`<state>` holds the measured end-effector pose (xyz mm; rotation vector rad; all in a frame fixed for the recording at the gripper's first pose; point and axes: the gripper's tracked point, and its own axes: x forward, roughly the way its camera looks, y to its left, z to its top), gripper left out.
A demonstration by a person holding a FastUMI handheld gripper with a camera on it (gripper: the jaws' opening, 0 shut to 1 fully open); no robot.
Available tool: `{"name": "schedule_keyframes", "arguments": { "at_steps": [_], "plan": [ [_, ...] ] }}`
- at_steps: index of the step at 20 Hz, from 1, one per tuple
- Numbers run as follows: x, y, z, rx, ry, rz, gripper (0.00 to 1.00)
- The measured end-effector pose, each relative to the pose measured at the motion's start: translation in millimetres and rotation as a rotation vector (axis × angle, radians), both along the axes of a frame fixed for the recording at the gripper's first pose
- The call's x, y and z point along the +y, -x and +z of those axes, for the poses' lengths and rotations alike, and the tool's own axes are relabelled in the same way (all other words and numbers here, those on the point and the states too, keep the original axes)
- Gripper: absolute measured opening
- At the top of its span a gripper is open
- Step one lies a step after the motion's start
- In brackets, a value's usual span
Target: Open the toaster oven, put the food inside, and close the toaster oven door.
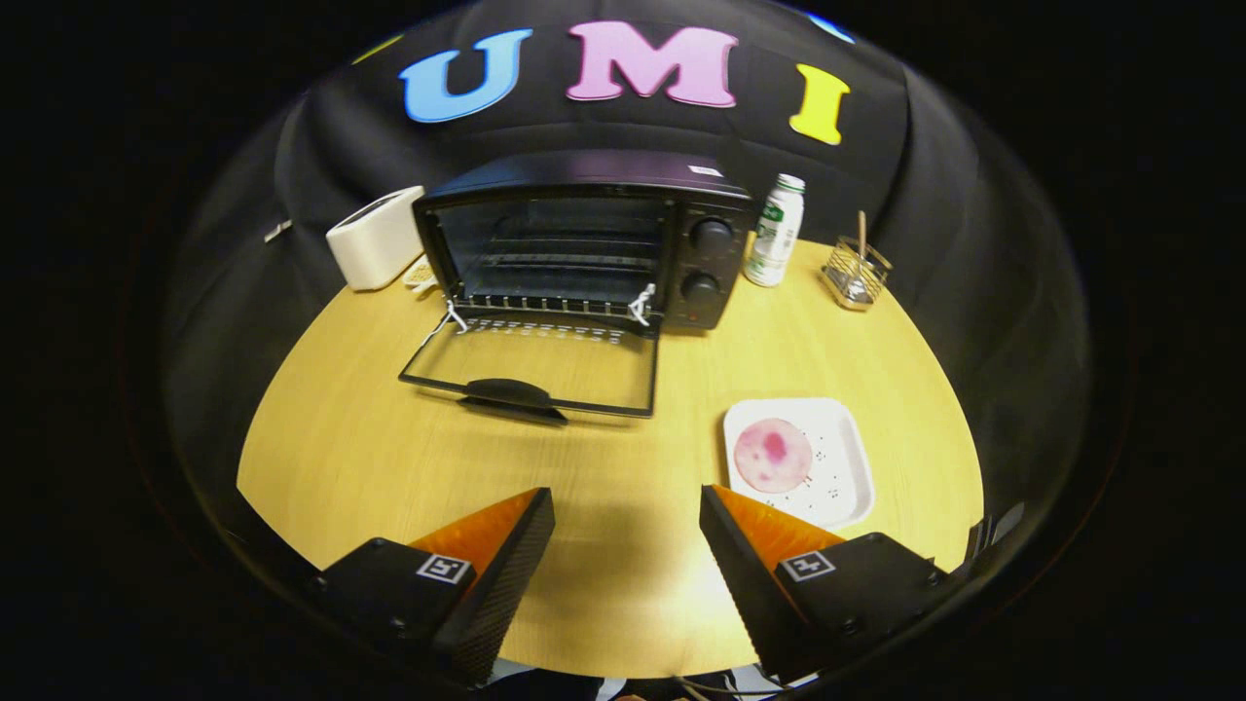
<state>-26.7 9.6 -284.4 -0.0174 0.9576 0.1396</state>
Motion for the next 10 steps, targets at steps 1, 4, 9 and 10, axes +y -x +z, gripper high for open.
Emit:
{"name": "schedule_keyframes", "arguments": {
  "at_steps": [1,4,9,10],
  "plan": [
    [-17.5,-3.9,1.6,0.014,-0.012,-0.026,0.99],
    [-71.4,-17.4,-4.5,0.070,-0.011,-0.079,0.99],
    [-135.1,-41.3,-21.4,0.155,-0.008,-0.101,0.99],
    [-145.0,-44.6,-26.3,0.170,-0.002,-0.091,0.99]
  ]
}}
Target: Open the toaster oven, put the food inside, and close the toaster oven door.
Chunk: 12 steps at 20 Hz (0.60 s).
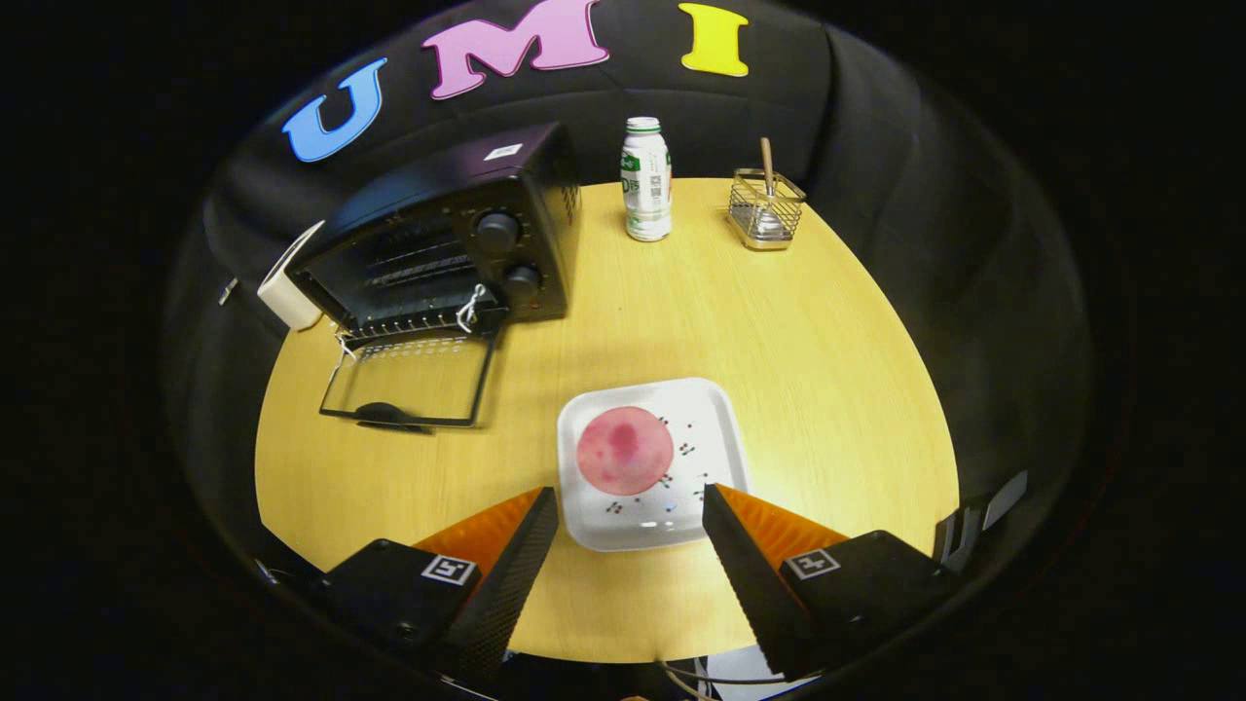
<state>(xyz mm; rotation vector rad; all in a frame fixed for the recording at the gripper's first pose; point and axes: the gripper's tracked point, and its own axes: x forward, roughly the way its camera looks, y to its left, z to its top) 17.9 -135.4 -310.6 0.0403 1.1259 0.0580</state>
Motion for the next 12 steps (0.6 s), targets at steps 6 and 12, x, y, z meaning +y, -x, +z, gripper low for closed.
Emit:
{"name": "schedule_keyframes", "arguments": {
  "at_steps": [6,12],
  "plan": [
    [-43.0,-14.3,-33.4,0.103,0.004,0.062,0.99],
    [-77.7,-28.2,-69.6,0.173,0.001,0.103,0.99]
  ]
}}
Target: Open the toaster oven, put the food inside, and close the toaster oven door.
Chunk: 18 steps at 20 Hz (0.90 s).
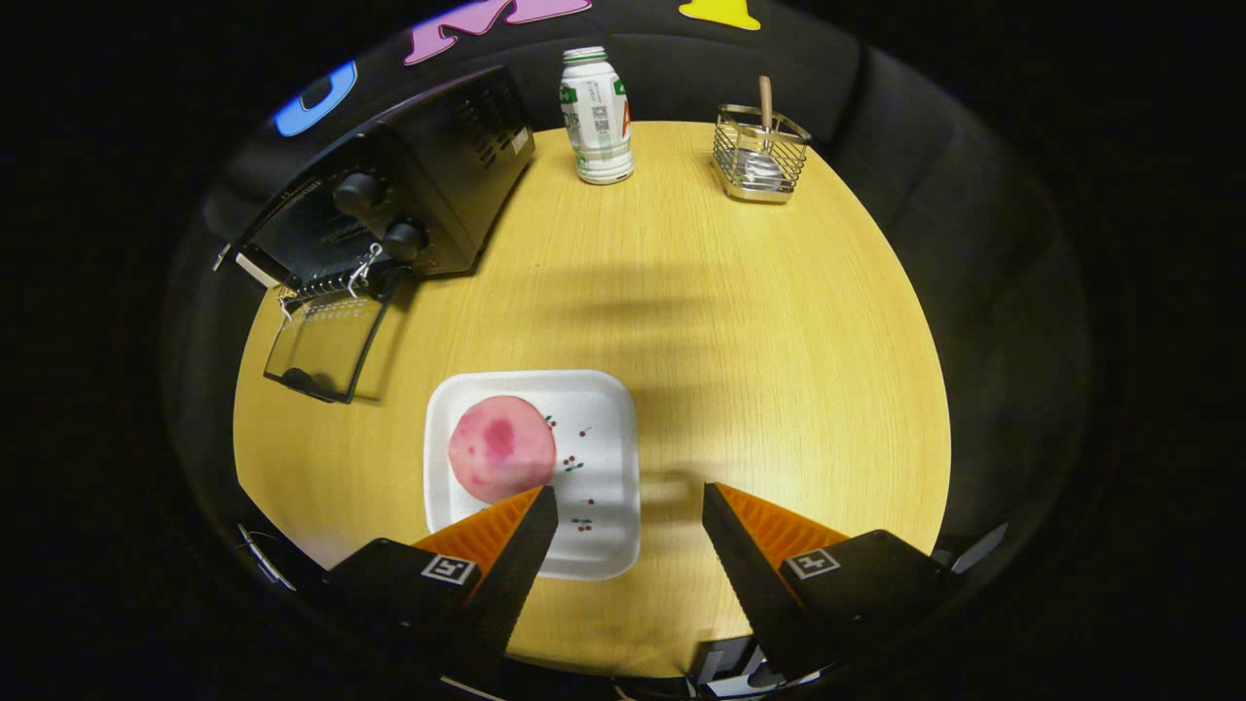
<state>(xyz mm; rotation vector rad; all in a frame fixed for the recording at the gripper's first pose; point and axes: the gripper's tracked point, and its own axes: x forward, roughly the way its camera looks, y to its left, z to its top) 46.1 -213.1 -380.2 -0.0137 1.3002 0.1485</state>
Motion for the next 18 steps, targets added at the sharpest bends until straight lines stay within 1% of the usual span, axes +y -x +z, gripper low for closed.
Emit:
{"name": "schedule_keyframes", "arguments": {
  "at_steps": [6,8,9,10,11,13,14,15,16,17,18],
  "plan": [
    [-8.1,-0.9,-28.1,0.041,0.024,0.035,0.99],
    [-6.7,0.6,-32.1,0.049,0.032,0.047,0.96],
    [-3.9,-0.3,-33.5,0.049,0.026,0.051,0.88],
    [-1.3,0.2,-32.2,0.049,0.023,0.048,0.85],
    [1.1,1.6,-32.1,0.060,0.017,0.038,0.71],
    [7.5,5.0,-33.0,0.089,-0.014,-0.002,0.47],
    [8.5,5.9,-33.3,0.100,-0.014,-0.009,0.38],
    [9.1,7.3,-33.6,0.100,-0.022,0.004,0.28],
    [8.8,8.1,-35.3,0.096,-0.033,0.003,0.29],
    [9.1,12.7,-33.6,0.121,-0.056,-0.021,0.14],
    [10.0,14.1,-32.7,0.135,-0.083,-0.059,0.12]
  ]
}}
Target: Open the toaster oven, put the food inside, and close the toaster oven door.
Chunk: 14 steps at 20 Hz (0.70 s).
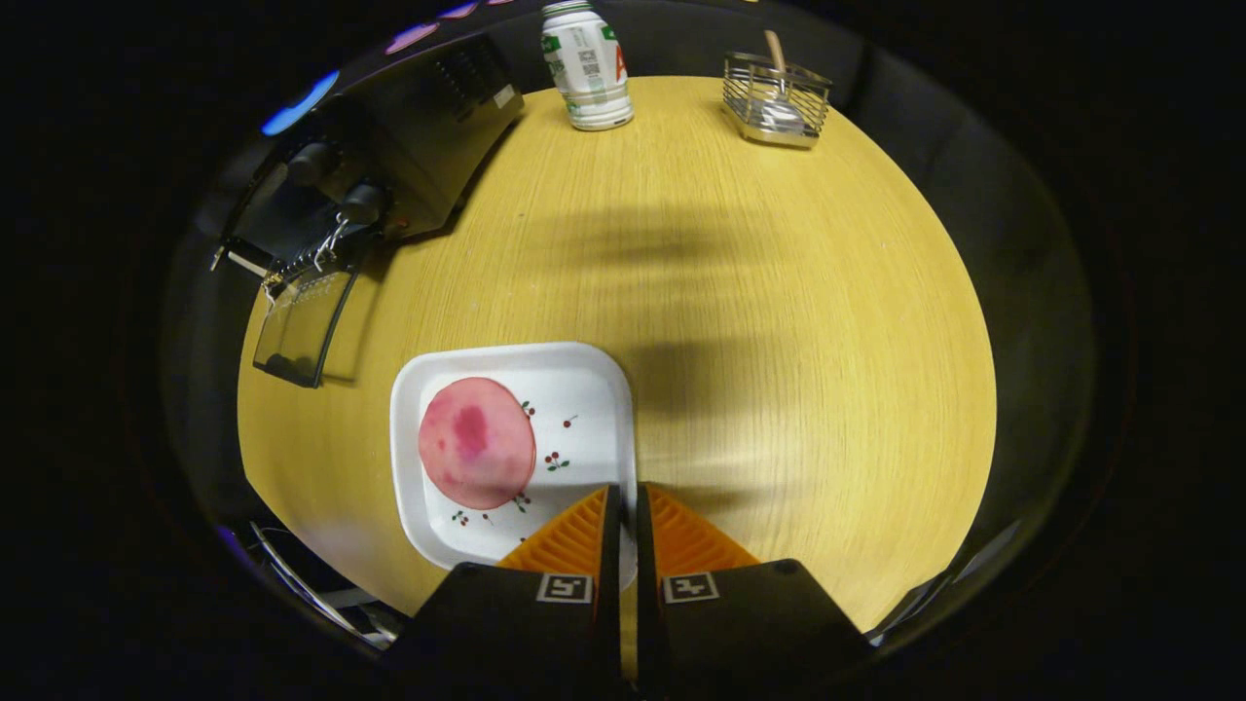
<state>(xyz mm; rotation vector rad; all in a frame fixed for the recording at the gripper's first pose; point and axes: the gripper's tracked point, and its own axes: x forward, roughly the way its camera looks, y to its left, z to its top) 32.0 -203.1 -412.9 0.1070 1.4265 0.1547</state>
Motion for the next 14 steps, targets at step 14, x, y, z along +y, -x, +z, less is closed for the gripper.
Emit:
{"name": "schedule_keyframes", "arguments": {
  "at_steps": [14],
  "plan": [
    [23.0,38.4,19.7,-0.003,-0.204,-0.269,0.05]
  ]
}}
